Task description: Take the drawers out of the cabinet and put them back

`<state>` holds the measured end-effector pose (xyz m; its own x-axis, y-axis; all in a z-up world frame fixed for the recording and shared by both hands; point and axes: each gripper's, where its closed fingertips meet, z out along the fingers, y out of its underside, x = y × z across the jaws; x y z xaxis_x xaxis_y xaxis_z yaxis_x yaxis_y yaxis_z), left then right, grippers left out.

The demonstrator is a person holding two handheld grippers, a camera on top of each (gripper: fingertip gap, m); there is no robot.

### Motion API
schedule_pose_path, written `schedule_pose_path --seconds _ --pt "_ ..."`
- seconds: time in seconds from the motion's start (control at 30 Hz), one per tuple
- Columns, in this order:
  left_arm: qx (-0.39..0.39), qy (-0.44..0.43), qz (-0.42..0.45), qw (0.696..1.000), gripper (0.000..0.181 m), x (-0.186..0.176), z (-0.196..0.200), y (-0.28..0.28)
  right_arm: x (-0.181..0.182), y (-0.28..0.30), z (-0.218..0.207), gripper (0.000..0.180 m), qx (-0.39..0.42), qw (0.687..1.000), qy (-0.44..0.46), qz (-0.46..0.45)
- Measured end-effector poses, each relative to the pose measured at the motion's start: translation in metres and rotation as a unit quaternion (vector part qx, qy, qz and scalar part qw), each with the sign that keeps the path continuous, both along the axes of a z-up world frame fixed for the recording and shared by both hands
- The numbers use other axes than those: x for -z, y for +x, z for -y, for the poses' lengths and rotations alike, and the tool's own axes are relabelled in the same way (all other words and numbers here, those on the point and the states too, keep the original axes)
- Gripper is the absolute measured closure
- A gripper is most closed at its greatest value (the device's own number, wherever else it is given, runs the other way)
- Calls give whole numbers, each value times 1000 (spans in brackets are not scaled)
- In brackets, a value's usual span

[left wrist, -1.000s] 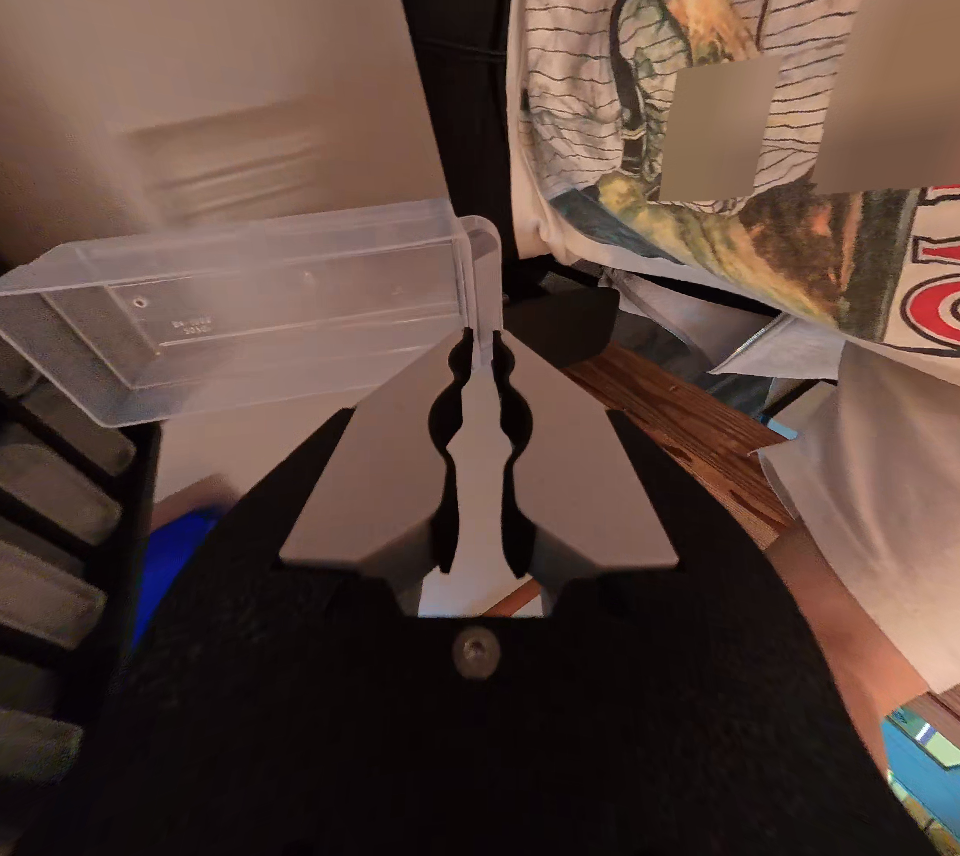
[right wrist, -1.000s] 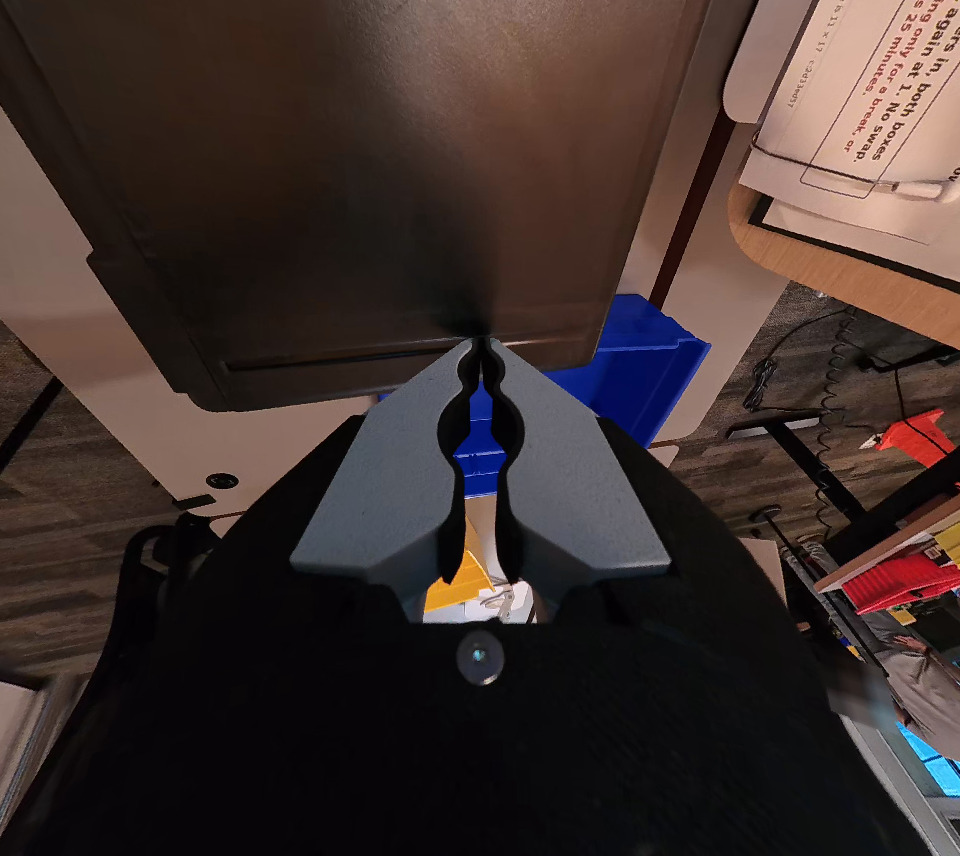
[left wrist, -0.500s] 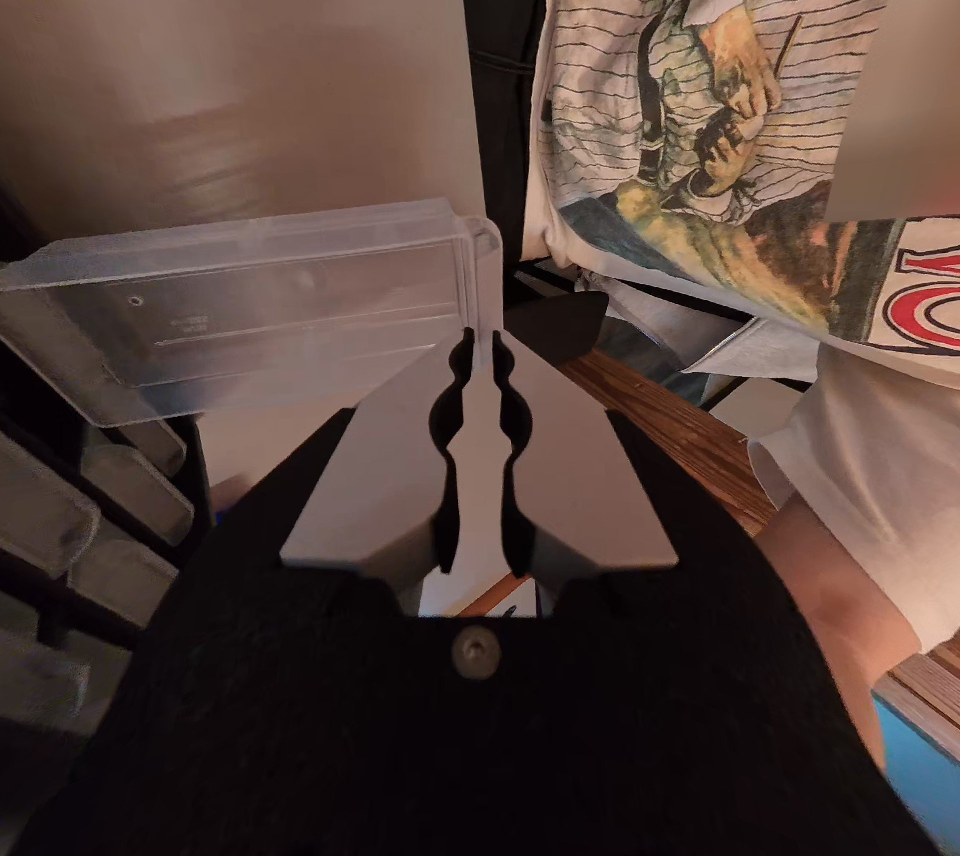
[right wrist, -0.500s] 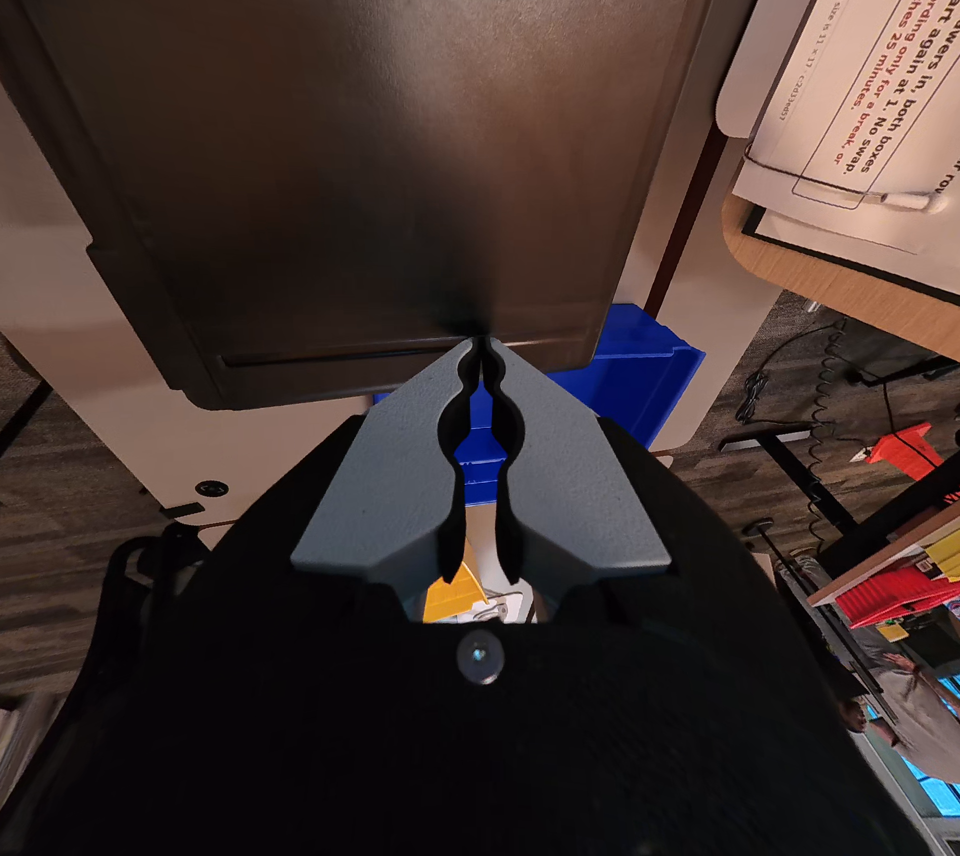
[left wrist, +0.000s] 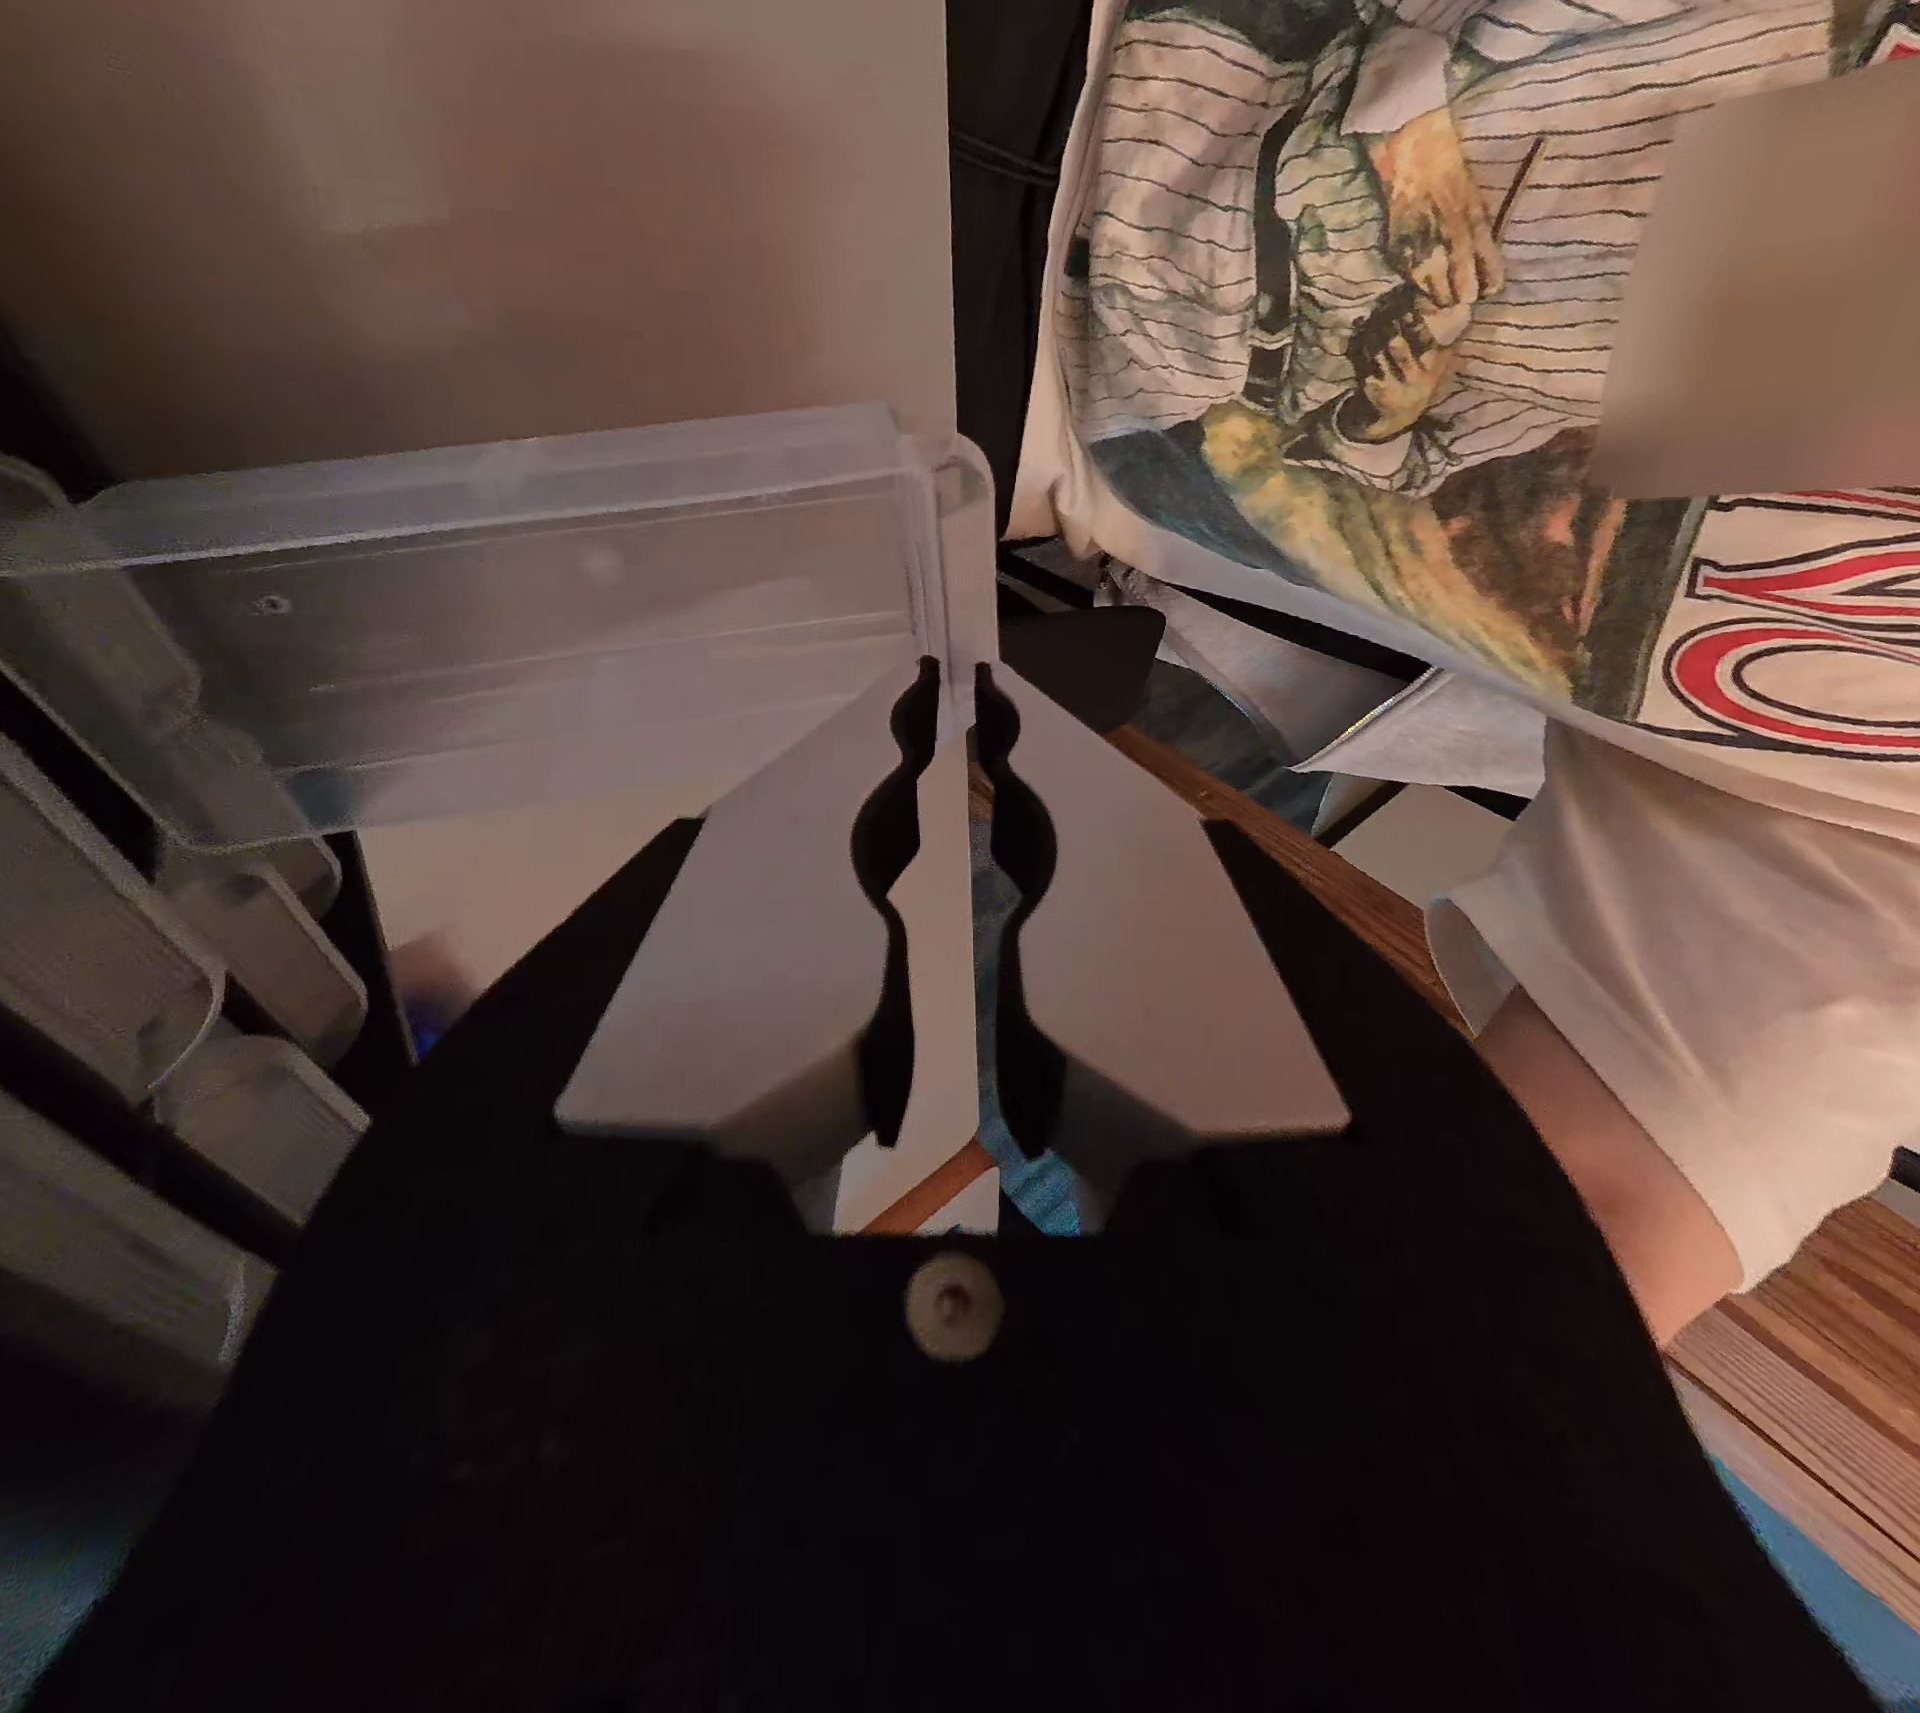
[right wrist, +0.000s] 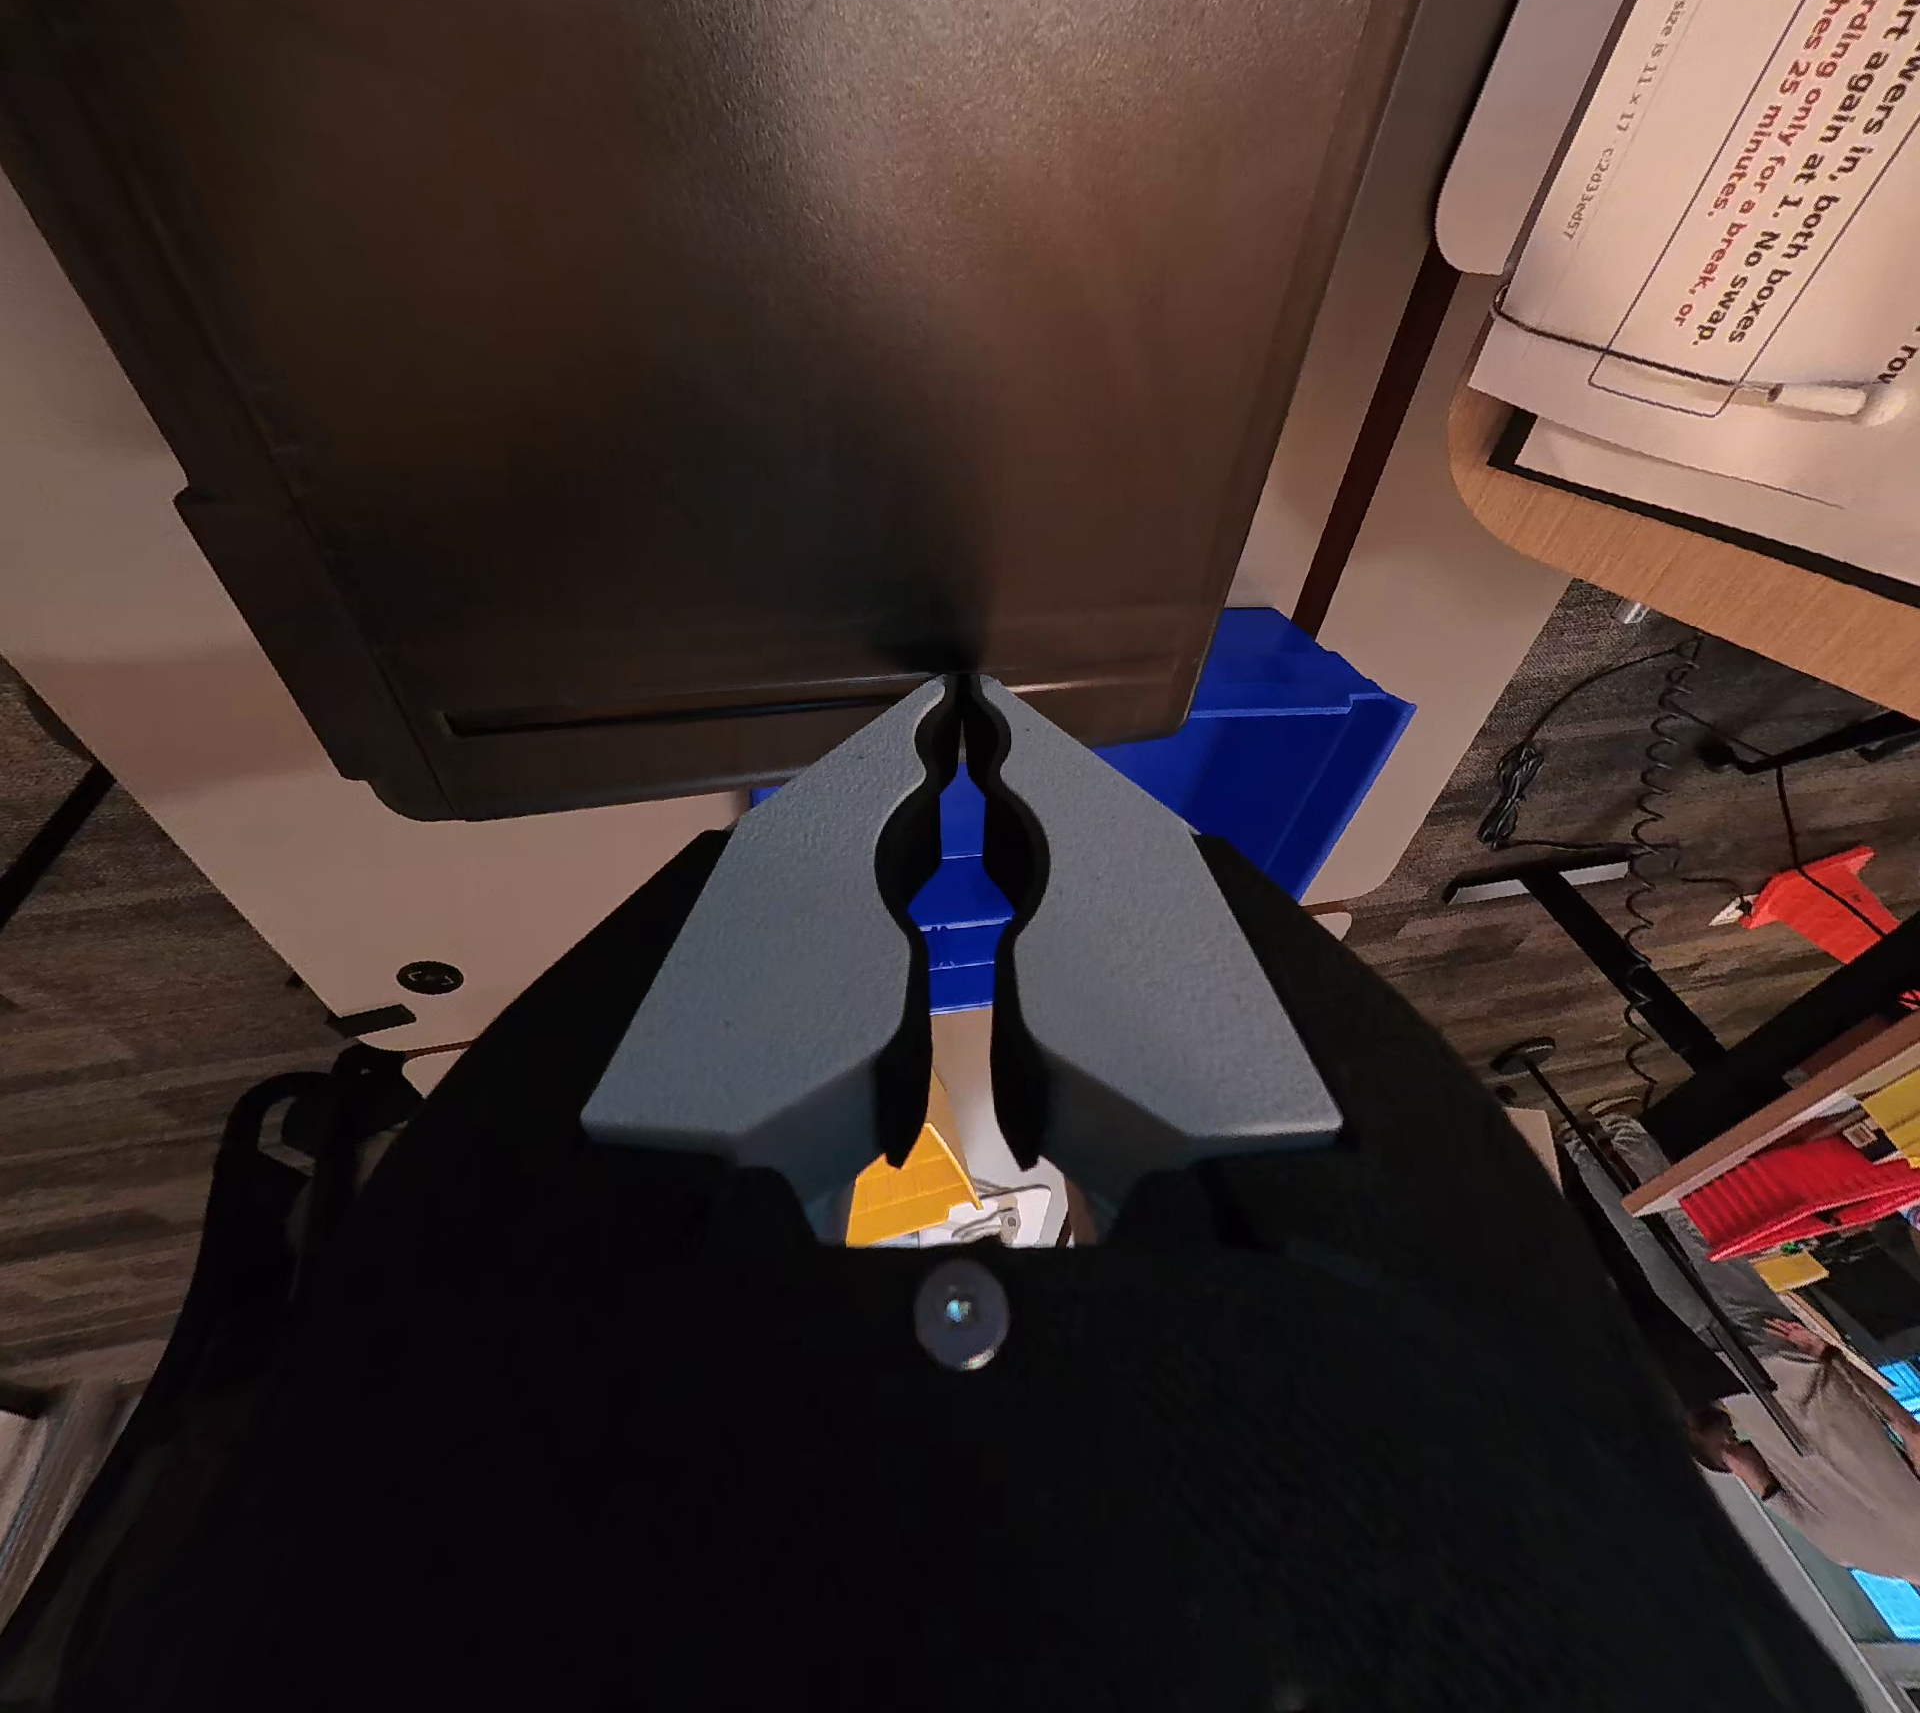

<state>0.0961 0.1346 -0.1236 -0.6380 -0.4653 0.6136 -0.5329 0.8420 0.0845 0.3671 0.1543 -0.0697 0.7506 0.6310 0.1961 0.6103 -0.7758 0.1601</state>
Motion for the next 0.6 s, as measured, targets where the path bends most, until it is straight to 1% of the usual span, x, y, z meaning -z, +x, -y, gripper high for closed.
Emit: schedule_pose_path --seconds 0.33,0.5,0.6 --pt "-9 10 29 999 177 0 -5 13 0 0 0 180 1 1000 -8 7" --pt "-9 33 63 997 177 0 -10 18 0 0 0 180 3 1000 -2 0" --pt "-14 54 101 993 177 2 -10 18 0 0 0 180 3 1000 0 -2"
